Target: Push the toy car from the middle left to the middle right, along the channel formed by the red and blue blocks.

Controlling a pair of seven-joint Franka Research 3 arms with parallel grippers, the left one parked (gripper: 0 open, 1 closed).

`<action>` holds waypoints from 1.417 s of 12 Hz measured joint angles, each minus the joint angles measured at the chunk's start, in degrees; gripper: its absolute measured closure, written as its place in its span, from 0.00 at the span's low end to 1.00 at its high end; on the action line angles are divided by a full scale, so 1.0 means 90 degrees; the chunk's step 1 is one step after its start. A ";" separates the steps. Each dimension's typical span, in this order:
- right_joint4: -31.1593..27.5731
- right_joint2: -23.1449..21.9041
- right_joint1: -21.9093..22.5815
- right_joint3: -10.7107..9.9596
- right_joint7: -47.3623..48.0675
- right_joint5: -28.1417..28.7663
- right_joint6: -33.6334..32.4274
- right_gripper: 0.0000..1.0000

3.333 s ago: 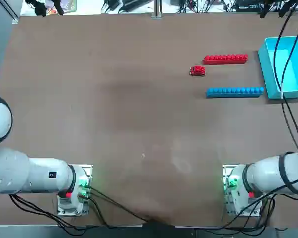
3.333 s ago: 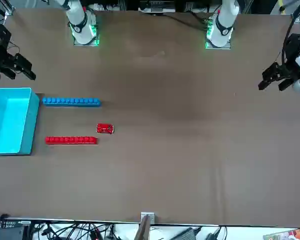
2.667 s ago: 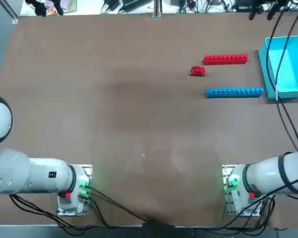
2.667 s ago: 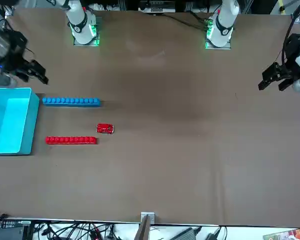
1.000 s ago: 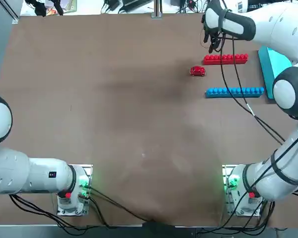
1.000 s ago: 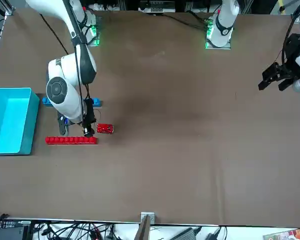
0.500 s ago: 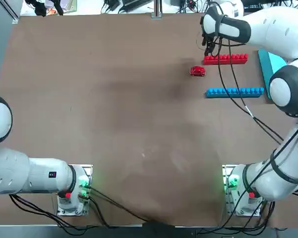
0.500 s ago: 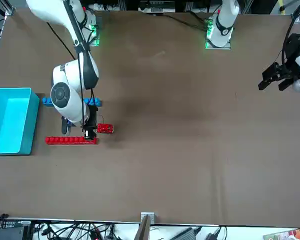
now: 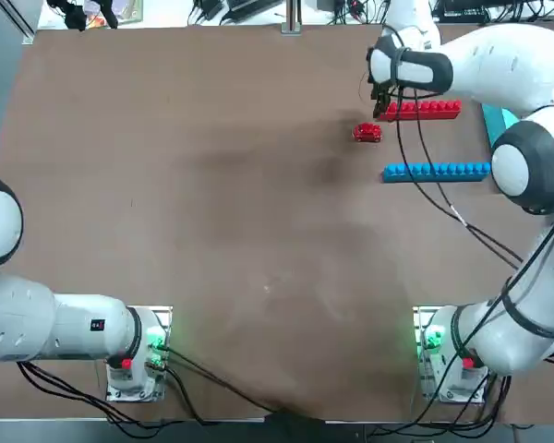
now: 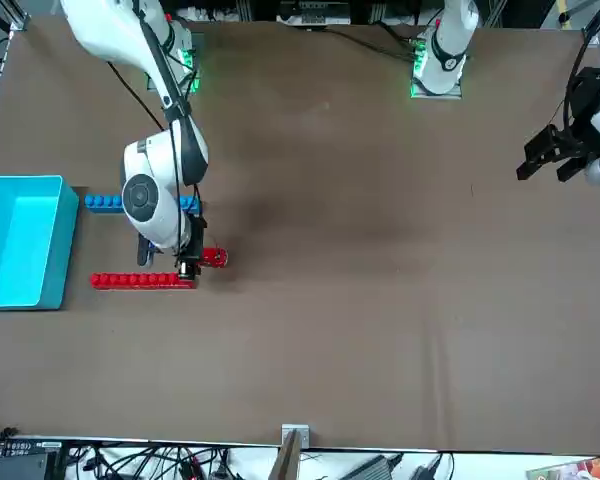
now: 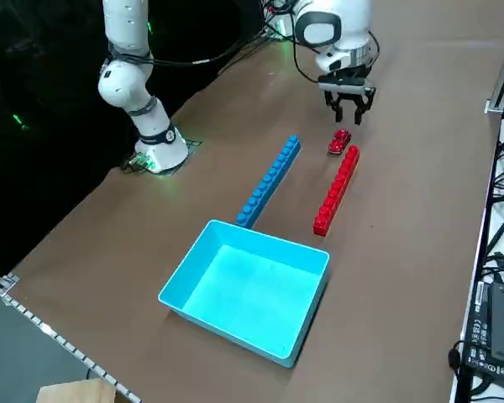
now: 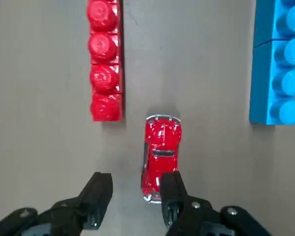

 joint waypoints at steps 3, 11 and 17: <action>-0.0326 0.0003 0.0030 0.0000 0.0012 0.0000 0.0290 0.37; -0.0757 0.0003 0.0032 -0.0010 0.0012 -0.0003 0.0857 0.35; -0.0920 0.0043 0.0032 -0.0011 0.0013 -0.0003 0.1156 0.37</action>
